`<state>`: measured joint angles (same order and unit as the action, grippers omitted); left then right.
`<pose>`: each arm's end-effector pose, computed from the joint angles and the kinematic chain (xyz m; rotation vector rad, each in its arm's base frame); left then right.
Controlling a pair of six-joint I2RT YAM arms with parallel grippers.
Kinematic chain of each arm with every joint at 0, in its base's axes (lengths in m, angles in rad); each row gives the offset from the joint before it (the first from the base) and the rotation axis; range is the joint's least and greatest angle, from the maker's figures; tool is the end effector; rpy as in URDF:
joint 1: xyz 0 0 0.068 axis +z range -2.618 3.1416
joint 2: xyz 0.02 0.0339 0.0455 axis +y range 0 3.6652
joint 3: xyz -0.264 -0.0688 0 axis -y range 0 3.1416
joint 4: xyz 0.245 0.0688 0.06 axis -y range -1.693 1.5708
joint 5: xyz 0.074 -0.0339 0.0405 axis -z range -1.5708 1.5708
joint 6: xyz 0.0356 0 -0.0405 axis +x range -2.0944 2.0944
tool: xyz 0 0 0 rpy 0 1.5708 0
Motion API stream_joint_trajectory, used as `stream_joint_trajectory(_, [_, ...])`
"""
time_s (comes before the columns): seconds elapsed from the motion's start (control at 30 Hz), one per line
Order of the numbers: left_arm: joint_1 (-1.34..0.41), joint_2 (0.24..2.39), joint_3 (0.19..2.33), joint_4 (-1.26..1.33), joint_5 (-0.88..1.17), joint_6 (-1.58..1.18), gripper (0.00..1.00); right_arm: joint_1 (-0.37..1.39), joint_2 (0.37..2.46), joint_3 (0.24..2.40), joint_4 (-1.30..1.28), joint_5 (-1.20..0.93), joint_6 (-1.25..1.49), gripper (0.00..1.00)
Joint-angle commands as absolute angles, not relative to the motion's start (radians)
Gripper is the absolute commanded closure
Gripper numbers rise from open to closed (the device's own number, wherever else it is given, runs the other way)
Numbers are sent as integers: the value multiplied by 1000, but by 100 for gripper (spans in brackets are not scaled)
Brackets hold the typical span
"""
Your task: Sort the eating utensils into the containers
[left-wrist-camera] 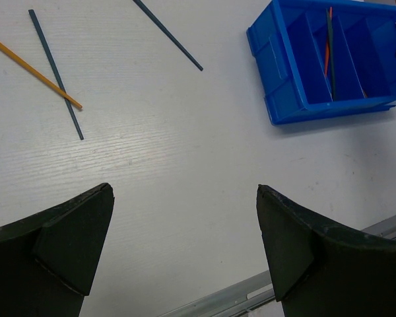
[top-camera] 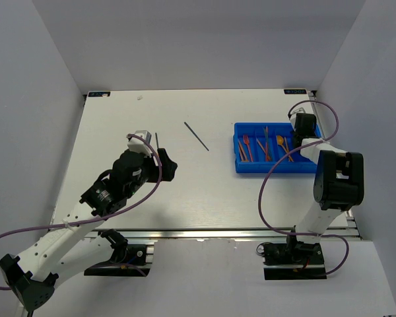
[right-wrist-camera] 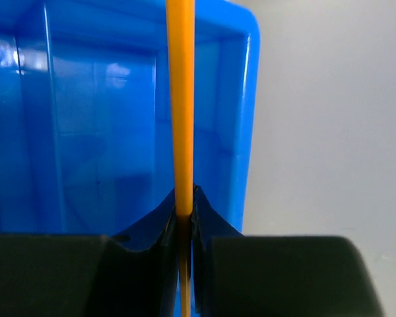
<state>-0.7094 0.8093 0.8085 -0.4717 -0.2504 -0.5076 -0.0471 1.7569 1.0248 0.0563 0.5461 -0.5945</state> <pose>0.1419 -0.1102 0.3150 0.0496 2.0649 -0.5077 0.3714 -0.0360 0.1885 -0.3217 2.2811 -0.9523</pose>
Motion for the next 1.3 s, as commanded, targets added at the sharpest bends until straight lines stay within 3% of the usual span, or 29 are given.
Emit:
stream_joint_trajectory(0.0, [-709, 793, 815, -474, -242, -497, 2, -57, 1718, 1015, 107, 534, -588, 85])
stream_joint_trajectory(0.17, [-710, 799, 816, -472, -235, -497, 2, -60, 1703, 1020, 95, 523, -578, 65])
stream_joint_trajectory(0.27, [-710, 801, 816, -474, -238, -497, 2, -60, 1703, 1040, 72, 515, -560, 58])
stream_joint_trajectory(0.63, [-710, 839, 822, -463, -248, -509, 2, -60, 1635, 1181, 0, 459, -459, 56])
stream_joint_trajectory(0.8, [-710, 893, 831, -420, -337, -597, 2, -52, 1583, 1334, -226, 371, -129, 63])
stream_joint_trajectory(0.87, [-710, 966, 865, -402, -368, -644, 2, -20, 1560, 1386, -279, 286, -51, 63])
stream_joint_trajectory(0.97, [-709, 1101, 945, -410, -400, -670, 2, 61, 1491, 1394, -330, 333, 26, 61])
stream_joint_trajectory(1.0, [-710, 1135, 960, -405, -408, -673, 2, 77, 1477, 1396, -350, 345, 41, 58])
stream_joint_trajectory(1.1, [-710, 1274, 1027, -358, -443, -686, 2, 92, 1386, 1352, -405, 220, 187, 18])
stream_joint_trajectory(1.13, [-709, 1317, 1054, -341, -455, -690, 2, 94, 1353, 1310, -378, 145, 213, 11])
stream_joint_trajectory(1.17, [-709, 1363, 1086, -339, -463, -692, 2, 92, 1282, 1258, -288, -30, 244, 11])
stream_joint_trajectory(1.27, [-693, 1581, 1274, -386, -520, -706, 2, 94, 1160, 1070, -169, -195, 316, 11])
